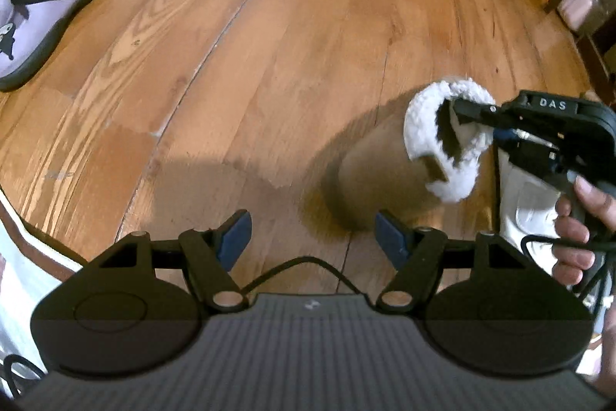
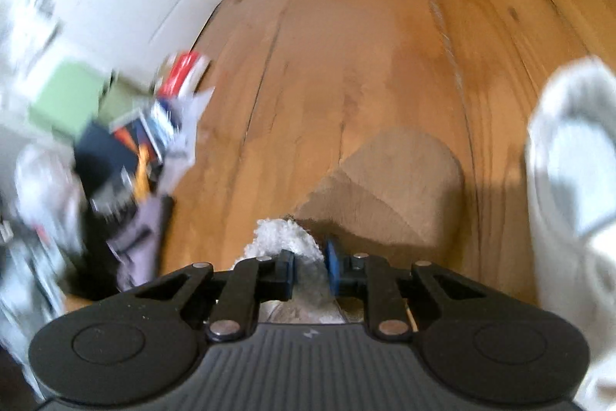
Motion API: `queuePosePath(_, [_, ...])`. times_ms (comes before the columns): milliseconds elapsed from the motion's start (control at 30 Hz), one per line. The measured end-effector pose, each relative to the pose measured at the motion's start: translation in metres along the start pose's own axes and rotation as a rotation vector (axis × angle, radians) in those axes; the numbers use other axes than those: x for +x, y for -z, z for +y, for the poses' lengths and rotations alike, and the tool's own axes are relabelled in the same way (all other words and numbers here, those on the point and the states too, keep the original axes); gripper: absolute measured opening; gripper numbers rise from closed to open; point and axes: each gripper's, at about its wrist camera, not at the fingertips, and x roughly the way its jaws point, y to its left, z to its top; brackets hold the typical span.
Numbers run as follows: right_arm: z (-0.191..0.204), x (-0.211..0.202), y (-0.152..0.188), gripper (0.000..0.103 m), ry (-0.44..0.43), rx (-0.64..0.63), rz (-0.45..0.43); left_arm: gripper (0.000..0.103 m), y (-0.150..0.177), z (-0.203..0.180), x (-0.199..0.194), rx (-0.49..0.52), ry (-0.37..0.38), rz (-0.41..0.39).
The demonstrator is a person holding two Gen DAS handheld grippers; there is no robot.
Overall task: Organize scattered shoes
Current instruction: 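Lower the brown slipper with the right gripper onto the floor and open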
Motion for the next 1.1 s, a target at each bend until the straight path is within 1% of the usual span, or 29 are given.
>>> queuePosePath(33, [-0.007,-0.003,0.0,0.017,-0.02,0.072,-0.012,0.07,0.0,0.001,-0.002,-0.005,0.0,-0.007])
queuePosePath(133, [-0.026,0.0,0.009,0.017,-0.104,0.288,-0.006,0.07,-0.001,0.005,-0.008,-0.038,0.003,-0.033])
queuePosePath(167, [-0.028,0.003,0.013,0.017,-0.124,0.33,0.0,0.07,-0.002,0.008,-0.009,-0.047,0.002,-0.036])
queuePosePath(233, [-0.044,0.006,0.031,0.017,-0.218,0.554,0.038,0.07,-0.004,0.012,-0.009,-0.062,-0.002,-0.038])
queuePosePath(300, [-0.046,0.006,0.046,0.017,-0.244,0.636,0.062,0.07,-0.007,0.015,-0.007,-0.069,-0.002,-0.034])
queuePosePath(333, [-0.047,0.006,0.053,0.019,-0.256,0.677,0.074,0.071,-0.008,0.017,-0.006,-0.074,-0.001,-0.031])
queuePosePath(400, [-0.041,-0.001,0.061,0.033,-0.276,0.654,0.082,0.071,-0.01,0.019,-0.004,-0.085,-0.001,-0.025])
queuePosePath(433, [-0.036,-0.009,0.061,0.035,-0.279,0.593,0.078,0.071,-0.011,0.02,-0.003,-0.09,-0.001,-0.022])
queuePosePath(467, [-0.032,-0.016,0.061,0.04,-0.283,0.532,0.073,0.071,-0.013,0.022,-0.002,-0.095,-0.001,-0.019])
queuePosePath(500, [-0.027,-0.024,0.06,0.051,-0.286,0.471,0.069,0.071,-0.014,0.023,-0.001,-0.1,-0.001,-0.016])
queuePosePath(533, [-0.019,-0.032,0.056,0.058,-0.241,0.329,0.043,0.072,-0.015,0.024,0.0,-0.105,-0.001,-0.013])
queuePosePath(567, [-0.011,-0.04,0.052,0.073,-0.195,0.186,0.018,0.072,-0.016,0.025,0.001,-0.111,-0.001,-0.01])
queuePosePath(600, [-0.002,-0.045,0.051,0.082,-0.128,0.007,-0.022,0.072,-0.017,0.027,0.001,-0.121,0.008,-0.006])
queuePosePath(633, [0.008,-0.05,0.049,0.084,-0.06,-0.171,-0.062,0.072,-0.017,0.029,0.002,-0.13,0.016,-0.001])
queuePosePath(667, [0.016,-0.048,0.05,0.084,-0.01,-0.35,-0.072,0.072,-0.018,0.031,0.003,-0.15,0.027,0.009])
queuePosePath(733, [0.028,-0.029,0.055,0.084,0.037,-0.66,-0.001,0.072,-0.018,0.037,0.005,-0.181,0.048,0.032])
queuePosePath(767, [0.033,-0.023,0.057,0.084,0.042,-0.723,0.022,0.072,-0.017,0.039,0.007,-0.191,0.056,0.043])
queuePosePath(867, [0.046,0.015,0.066,0.085,0.081,-1.014,0.153,0.072,-0.018,0.041,0.008,-0.2,0.07,0.066])
queuePosePath(933, [0.058,0.042,0.07,0.086,0.095,-1.169,0.21,0.072,-0.018,0.042,0.009,-0.208,0.074,0.077])
queuePosePath(967, [0.065,0.05,0.072,0.088,0.084,-1.207,0.225,0.072,-0.019,0.043,0.009,-0.214,0.072,0.081])
queuePosePath(1100, [0.08,0.087,0.078,0.094,0.025,-1.277,0.321,0.072,-0.026,0.049,0.008,-0.238,0.054,0.077])
